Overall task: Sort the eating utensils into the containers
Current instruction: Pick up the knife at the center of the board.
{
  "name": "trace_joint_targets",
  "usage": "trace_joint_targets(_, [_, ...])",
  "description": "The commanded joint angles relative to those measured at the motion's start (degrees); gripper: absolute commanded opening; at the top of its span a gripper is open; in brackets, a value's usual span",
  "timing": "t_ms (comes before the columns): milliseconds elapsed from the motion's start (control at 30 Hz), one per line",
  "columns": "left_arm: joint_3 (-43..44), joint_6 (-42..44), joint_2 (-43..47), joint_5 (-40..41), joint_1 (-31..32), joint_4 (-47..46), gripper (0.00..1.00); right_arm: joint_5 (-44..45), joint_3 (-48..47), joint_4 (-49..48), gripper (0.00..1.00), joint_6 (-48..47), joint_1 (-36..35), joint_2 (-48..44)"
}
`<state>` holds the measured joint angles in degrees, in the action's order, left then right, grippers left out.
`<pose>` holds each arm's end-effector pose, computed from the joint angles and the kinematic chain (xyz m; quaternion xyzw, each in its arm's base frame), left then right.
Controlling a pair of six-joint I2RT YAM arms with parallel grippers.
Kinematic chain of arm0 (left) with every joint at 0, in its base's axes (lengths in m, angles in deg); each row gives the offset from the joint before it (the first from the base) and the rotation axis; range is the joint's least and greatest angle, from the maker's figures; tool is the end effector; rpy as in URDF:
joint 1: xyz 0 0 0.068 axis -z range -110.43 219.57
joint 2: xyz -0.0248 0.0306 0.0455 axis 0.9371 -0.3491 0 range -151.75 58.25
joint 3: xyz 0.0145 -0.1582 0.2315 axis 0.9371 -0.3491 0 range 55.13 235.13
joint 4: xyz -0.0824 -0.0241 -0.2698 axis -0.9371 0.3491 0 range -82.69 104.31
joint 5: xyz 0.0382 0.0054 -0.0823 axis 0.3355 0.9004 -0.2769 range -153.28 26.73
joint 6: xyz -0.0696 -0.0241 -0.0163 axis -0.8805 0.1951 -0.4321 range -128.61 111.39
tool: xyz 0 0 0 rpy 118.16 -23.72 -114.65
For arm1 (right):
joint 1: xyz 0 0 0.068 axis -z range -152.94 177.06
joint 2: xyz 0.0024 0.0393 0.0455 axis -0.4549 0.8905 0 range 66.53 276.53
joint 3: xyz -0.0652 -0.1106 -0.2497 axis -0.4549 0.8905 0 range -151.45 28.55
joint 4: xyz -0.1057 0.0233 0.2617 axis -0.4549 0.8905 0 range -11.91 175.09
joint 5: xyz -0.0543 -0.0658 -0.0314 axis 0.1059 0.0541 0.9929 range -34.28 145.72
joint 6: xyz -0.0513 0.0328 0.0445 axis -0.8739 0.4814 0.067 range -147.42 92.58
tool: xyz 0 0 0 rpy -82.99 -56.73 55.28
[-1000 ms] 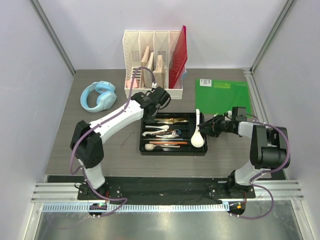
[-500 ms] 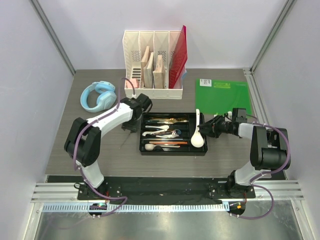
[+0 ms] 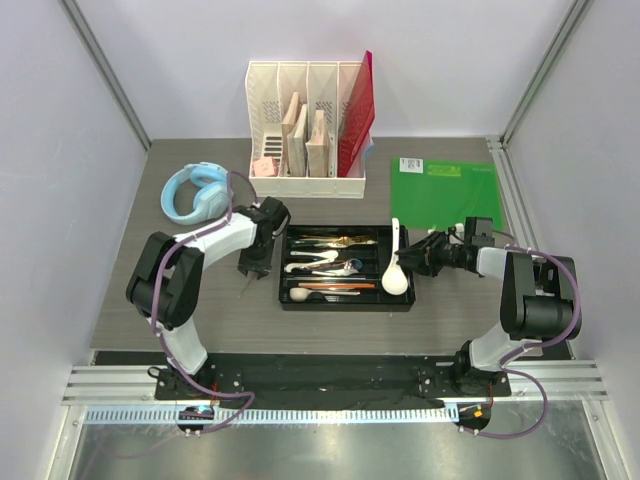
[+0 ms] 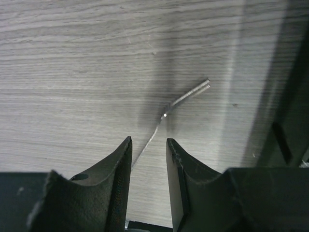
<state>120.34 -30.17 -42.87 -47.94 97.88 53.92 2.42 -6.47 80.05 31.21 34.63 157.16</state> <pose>0.3094 -0.1476 0.1377 0.0496 0.9877 0.0935 0.1147 0.2882 0.0131 0.1038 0.3638 0.7873 0.4962 0.0396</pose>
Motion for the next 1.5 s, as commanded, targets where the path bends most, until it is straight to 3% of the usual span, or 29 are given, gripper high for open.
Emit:
trace_joint_targets(0, [-0.9,1.6,-1.3,-1.5,-0.6,-3.5,0.34,8.9,2.5,5.4,0.37,-2.2,0.2,1.7])
trace_joint_targets(300, [-2.1,1.2,-4.1,-3.4,-1.7,-4.0,0.28,9.3,2.2,5.3,0.37,-1.9,0.2,1.9])
trace_joint_targets(367, [-1.9,0.8,-4.2,-4.1,-1.7,-3.3,0.09,9.3,2.2,5.2,0.37,-1.9,0.2,2.0])
trace_joint_targets(433, [-1.6,0.5,-3.7,-5.5,-1.8,-2.7,0.0,9.4,2.1,5.2,0.37,-1.7,0.2,2.1])
trace_joint_targets(633, [0.0,-1.0,0.5,-7.1,-1.8,-0.9,0.0,9.4,1.4,5.1,0.37,-1.5,0.2,2.7])
trace_joint_targets(800, [5.1,-0.8,5.0,-2.3,-1.7,3.8,0.0,9.2,0.5,5.2,0.37,-0.5,0.2,2.1])
trace_joint_targets(933, [13.9,-0.1,7.7,0.1,-1.8,9.3,0.0,10.6,-0.8,12.5,0.37,-2.1,0.2,-3.7])
trace_joint_targets(1067, [19.4,-1.6,10.0,1.8,-1.6,11.8,0.0,19.0,-11.4,26.9,0.37,-12.4,-0.6,-4.0])
trace_joint_targets(1267, [23.9,-3.9,6.6,4.3,0.2,11.1,0.0,19.3,-12.3,14.8,0.37,-1.3,-0.6,-5.2])
trace_joint_targets(1467, [28.0,-6.1,0.8,0.0,1.2,10.4,0.0,19.7,-11.7,13.6,0.37,0.4,-0.6,-4.1])
